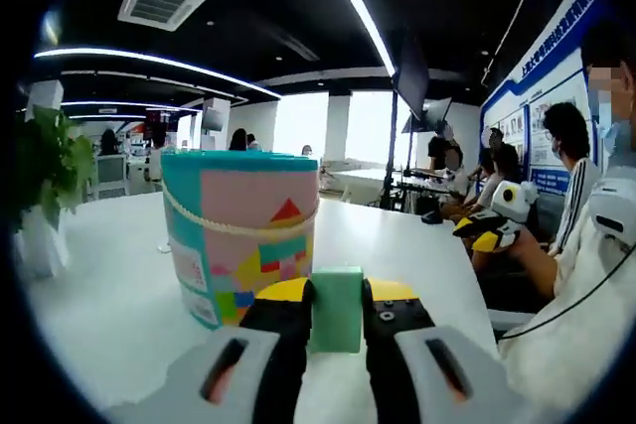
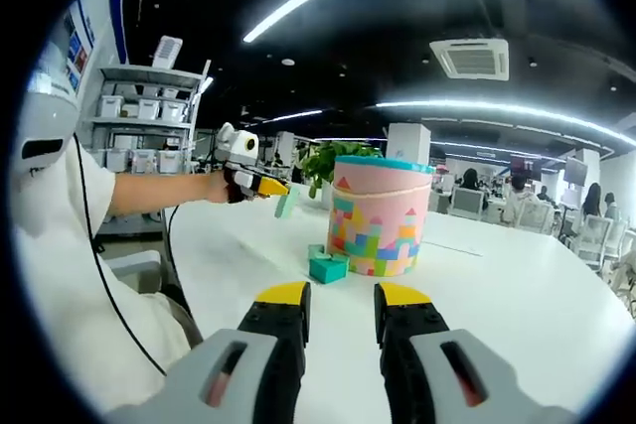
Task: Arrange the toys in the designated storage area by placing each visible toy with the group until no toy remains scattered across the table.
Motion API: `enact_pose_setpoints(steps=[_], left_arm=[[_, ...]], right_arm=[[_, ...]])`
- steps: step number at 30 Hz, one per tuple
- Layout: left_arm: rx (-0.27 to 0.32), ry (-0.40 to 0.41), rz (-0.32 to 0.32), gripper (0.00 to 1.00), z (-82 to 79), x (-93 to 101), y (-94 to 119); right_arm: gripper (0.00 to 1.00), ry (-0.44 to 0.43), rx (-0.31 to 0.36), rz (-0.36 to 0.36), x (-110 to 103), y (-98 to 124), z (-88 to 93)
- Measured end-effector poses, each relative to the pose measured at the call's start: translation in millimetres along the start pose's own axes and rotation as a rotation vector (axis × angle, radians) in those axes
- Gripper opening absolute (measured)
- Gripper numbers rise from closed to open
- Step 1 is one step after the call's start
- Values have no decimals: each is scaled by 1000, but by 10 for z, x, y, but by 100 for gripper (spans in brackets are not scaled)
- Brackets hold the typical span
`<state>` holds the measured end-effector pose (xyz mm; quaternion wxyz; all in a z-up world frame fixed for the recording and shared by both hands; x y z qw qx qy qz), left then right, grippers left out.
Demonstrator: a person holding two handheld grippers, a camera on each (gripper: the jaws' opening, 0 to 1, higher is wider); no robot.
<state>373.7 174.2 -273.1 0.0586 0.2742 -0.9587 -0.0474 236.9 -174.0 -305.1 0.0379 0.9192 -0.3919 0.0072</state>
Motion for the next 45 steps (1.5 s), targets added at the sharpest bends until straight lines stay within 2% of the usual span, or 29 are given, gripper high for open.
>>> enact_pose_setpoints(steps=[2,4,6,7,14,18,21,24,26,27,29,30,35,37,38,39,42,44,45], left_arm=[[60,13,-11,20,-125,15,9],[106,74,-6,20,-279,16,24],[168,80,-15,20,-429,17,48],[178,79,-23,20,-490,15,62],[211,52,-28,20,-837,15,46],[219,109,-29,20,-939,24,28],[243,122,-24,20,-1025,27,39],[262,101,-16,20,-1124,54,44],[240,66,-115,20,-1196,0,48],[249,92,-145,20,-1254,-19,38],[261,108,-127,20,-1321,-43,25],[303,108,-144,20,-1397,-64,6],[288,17,-214,20,-1607,-154,-150],[295,10,-220,20,-1683,-173,-202],[339,26,-222,20,-1762,-212,-210],[356,5,-224,20,-1812,-241,-213],[325,-2,-240,20,-1892,-321,-263],[284,-45,-265,20,-1900,-377,-311],[290,-36,-266,20,-1907,-389,-343]], right_arm=[[27,9,0,13,32,23,-6],[27,29,12,31,45,34,-23],[28,23,19,34,57,45,-40],[28,21,22,34,62,46,-44],[29,32,17,37,74,50,-59],[28,63,12,45,66,46,-75],[28,78,7,39,42,31,-59],[28,73,8,35,32,22,-45],[28,74,5,35,32,18,-32],[27,74,4,37,34,19,-26],[27,74,3,38,37,21,-17],[27,76,1,39,37,25,-13],[27,86,28,28,27,61,-62],[28,79,32,32,33,54,-66],[28,75,33,33,38,50,-62],[28,73,32,34,41,45,-57],[29,80,25,40,46,42,-43],[28,86,17,44,52,42,-40],[28,89,17,49,61,43,-41]])
Point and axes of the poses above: the point that each gripper's makers call its tool centre point, and the gripper's own axes: y roughly backward along the fingers, x roughly to its right, z roughly out of its underside, the point moved 8 cm from there along y, roughly backward along the fingers
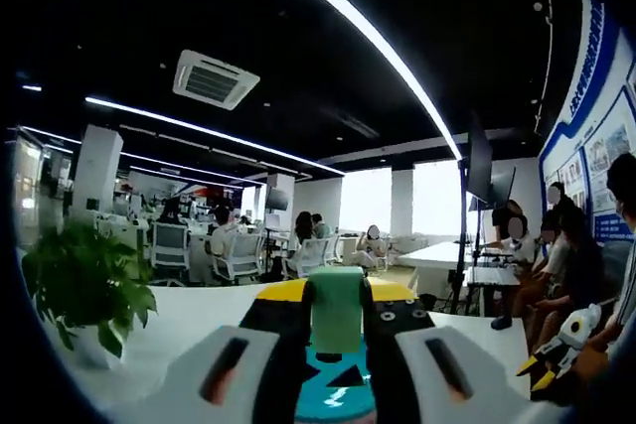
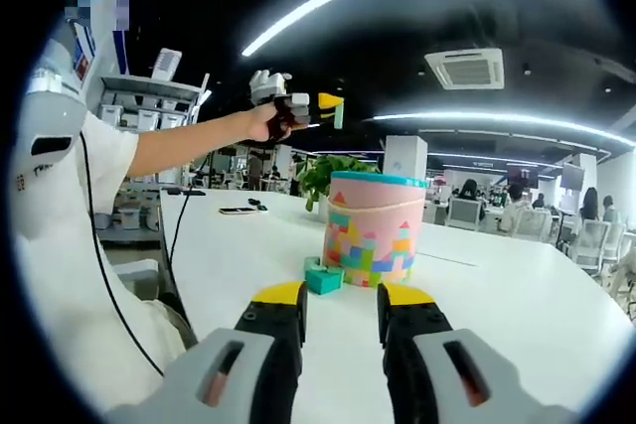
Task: Arrange the toys in the designated storage area by placing each visible toy with the group until no toy remains scattered across the table.
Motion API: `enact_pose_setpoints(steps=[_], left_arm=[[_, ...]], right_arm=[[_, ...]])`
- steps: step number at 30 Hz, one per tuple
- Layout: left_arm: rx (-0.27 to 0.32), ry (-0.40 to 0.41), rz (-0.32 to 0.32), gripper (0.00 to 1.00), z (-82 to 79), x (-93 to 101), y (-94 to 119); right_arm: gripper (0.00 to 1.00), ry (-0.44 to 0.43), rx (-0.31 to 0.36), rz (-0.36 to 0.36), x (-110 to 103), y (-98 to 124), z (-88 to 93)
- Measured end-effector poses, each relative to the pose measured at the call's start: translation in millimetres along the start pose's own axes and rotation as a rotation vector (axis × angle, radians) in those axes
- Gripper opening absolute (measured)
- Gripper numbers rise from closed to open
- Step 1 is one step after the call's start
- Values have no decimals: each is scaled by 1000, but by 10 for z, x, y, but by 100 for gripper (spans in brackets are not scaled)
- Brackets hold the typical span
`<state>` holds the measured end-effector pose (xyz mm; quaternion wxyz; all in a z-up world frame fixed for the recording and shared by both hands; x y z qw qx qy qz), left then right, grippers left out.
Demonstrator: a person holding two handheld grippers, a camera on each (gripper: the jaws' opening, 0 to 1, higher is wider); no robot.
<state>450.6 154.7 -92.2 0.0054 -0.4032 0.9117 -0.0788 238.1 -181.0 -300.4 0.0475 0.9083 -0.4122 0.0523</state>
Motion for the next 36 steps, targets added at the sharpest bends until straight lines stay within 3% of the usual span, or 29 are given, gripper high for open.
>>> enact_pose_setpoints(steps=[2,3,5,9,13,16,18,29,30,33,34,36], left_arm=[[-6,52,0,20,32,-37,-97],[-11,12,-16,20,55,-67,-155],[-16,9,-35,20,115,-100,-235],[-67,42,-33,20,317,-142,-391],[-99,-2,-42,20,453,-140,-498],[-94,22,-8,20,545,-138,-564],[-130,-42,-30,20,637,-174,-606],[-154,-16,-2,20,982,-217,-633],[-121,-14,-6,20,982,-217,-627],[-129,-77,-33,20,1016,-283,-596],[-153,-68,-15,20,1048,-287,-593],[-149,-42,-16,20,1087,-317,-559]], right_arm=[[28,1,1,5,9,-1,-3],[28,2,1,5,7,-2,-3],[27,12,-9,6,0,-4,10],[27,14,-14,2,-2,5,30],[26,10,-14,8,20,17,40],[26,4,-11,14,52,25,52],[26,-1,-13,16,65,23,63],[26,-7,-23,20,90,38,107],[26,-6,-24,22,94,40,106],[26,-6,-21,24,99,43,100],[26,-5,-22,23,94,44,99],[26,-2,-23,21,88,46,101]])
Point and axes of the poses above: the point that each gripper's makers call its tool centre point, and the gripper's own axes: y roughly backward along the fingers, x roughly to its right, z roughly out of its underside, the point moved 8 cm from there along y, roughly backward along the fingers
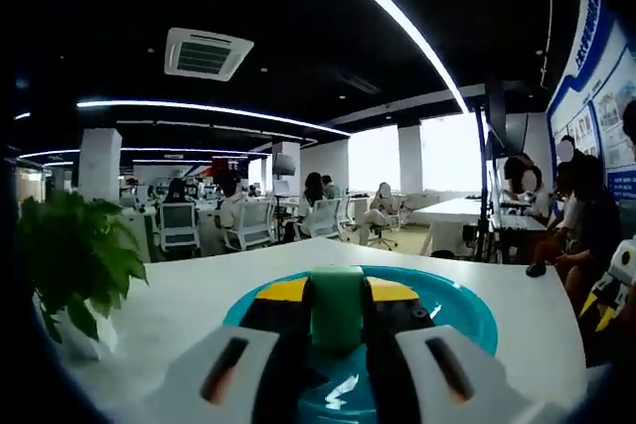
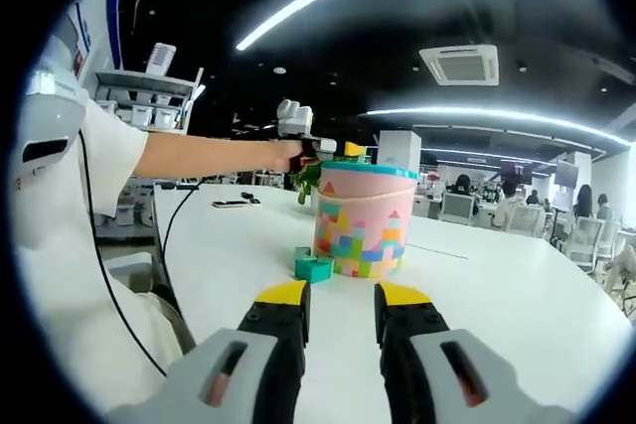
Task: Arrange the toys in the designated storage area by placing each visible toy with the group until no toy remains scattered across the table.
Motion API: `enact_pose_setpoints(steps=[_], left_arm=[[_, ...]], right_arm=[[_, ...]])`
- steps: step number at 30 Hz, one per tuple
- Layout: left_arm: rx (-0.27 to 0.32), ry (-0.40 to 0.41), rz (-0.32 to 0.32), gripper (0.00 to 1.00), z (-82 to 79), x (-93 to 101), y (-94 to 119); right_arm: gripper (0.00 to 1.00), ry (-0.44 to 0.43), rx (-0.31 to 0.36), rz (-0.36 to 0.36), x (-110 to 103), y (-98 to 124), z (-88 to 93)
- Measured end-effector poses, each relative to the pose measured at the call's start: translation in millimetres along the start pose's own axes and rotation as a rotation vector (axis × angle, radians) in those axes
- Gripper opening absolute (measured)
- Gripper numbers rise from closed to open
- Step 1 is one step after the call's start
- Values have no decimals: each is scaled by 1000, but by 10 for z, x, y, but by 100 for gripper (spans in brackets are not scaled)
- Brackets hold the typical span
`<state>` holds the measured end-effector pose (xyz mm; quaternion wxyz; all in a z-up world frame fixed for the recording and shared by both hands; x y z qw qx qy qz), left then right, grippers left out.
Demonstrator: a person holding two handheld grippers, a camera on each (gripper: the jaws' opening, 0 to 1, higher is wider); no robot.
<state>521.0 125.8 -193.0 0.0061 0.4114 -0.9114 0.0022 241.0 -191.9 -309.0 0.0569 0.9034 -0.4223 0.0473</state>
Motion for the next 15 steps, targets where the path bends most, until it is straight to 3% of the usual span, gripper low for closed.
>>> enact_pose_setpoints(steps=[2,5,8,15], left_arm=[[34,34,4,20,4,-4,24],[38,47,14,21,-3,-41,47],[8,41,23,21,1,-42,50],[7,48,23,27,8,-25,36]], right_arm=[[26,-1,-3,1,0,-4,9],[26,-3,-6,-1,-4,-14,12],[26,0,-4,-6,-14,-27,7],[26,11,-9,-16,-54,-56,-14]])
Point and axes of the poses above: the point that each gripper's makers call its tool centre point, and the gripper's own axes: y roughly backward along the fingers, x roughly to its right, z roughly out of its underside, the point moved 8 cm from there along y, roughly backward along the fingers
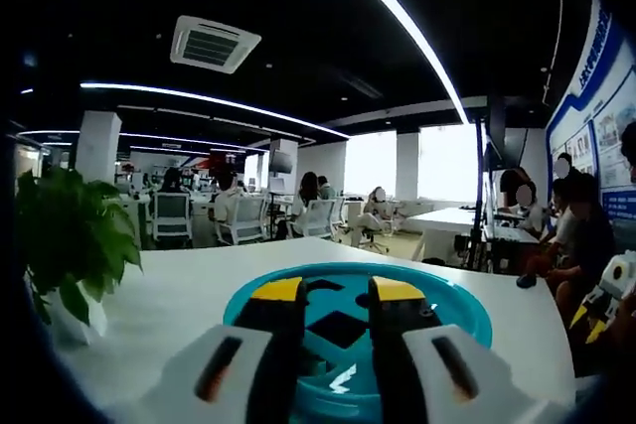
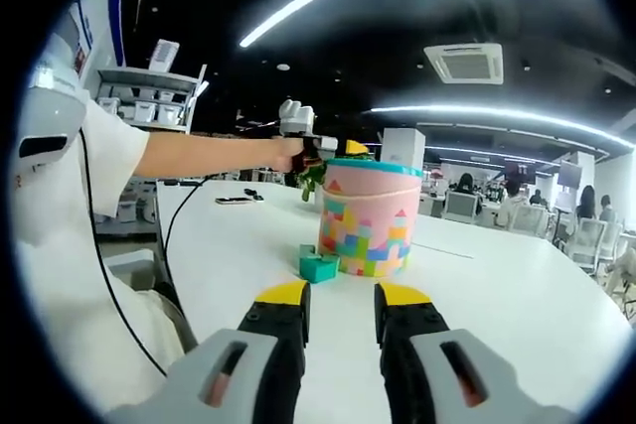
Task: Arrange the toys in the designated storage area by placing each visible toy with the group until no toy remains scattered across the table.
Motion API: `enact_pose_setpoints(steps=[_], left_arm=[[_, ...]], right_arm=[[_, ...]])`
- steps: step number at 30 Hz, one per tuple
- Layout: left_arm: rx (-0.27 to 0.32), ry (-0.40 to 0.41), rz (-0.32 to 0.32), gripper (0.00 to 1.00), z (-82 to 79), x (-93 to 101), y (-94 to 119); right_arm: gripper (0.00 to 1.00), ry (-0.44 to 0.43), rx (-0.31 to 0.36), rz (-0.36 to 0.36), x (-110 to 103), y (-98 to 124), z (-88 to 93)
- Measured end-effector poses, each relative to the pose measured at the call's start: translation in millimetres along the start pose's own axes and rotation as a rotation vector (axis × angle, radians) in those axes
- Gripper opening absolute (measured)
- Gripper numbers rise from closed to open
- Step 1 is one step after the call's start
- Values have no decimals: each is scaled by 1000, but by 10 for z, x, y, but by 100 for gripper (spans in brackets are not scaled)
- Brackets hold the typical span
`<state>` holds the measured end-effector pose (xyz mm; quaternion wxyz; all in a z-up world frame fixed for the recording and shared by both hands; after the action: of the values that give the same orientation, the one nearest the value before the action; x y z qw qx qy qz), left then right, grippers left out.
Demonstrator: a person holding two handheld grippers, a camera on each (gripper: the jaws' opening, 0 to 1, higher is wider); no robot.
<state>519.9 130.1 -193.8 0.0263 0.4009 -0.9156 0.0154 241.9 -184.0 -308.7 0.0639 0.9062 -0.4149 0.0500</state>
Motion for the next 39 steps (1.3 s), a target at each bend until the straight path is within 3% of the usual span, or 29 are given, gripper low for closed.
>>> enact_pose_setpoints(steps=[3,5,8,14,18,23,26,32,39], left_arm=[[-10,23,-4,29,5,18,15],[30,79,12,31,-28,46,50],[46,95,19,37,-74,78,149],[33,48,101,50,-150,245,316],[-5,14,99,54,-165,320,424],[1,21,105,58,-194,419,552],[-28,11,108,64,-118,455,628],[-39,-84,151,60,-33,501,871],[-83,-124,168,61,118,545,1075]], right_arm=[[26,1,1,-3,-7,-7,-3],[26,-1,-1,-5,-8,-8,3],[27,-3,-1,-2,7,-1,3],[30,-59,23,22,61,5,-32],[30,-60,19,20,32,-31,-35],[30,-47,14,12,-8,-54,-47],[29,-32,14,19,7,-41,-54],[28,-23,-2,40,53,-19,-12],[27,-15,-6,34,29,-23,-6]])
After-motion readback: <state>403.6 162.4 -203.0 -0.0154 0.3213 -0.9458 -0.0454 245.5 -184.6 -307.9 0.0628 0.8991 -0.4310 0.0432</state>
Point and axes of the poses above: the point that each gripper's makers call its tool centre point, and the gripper's own axes: y roughly backward along the fingers, x roughly to its right, z roughly out of its underside, the point moved 8 cm from there along y, roughly backward along the fingers
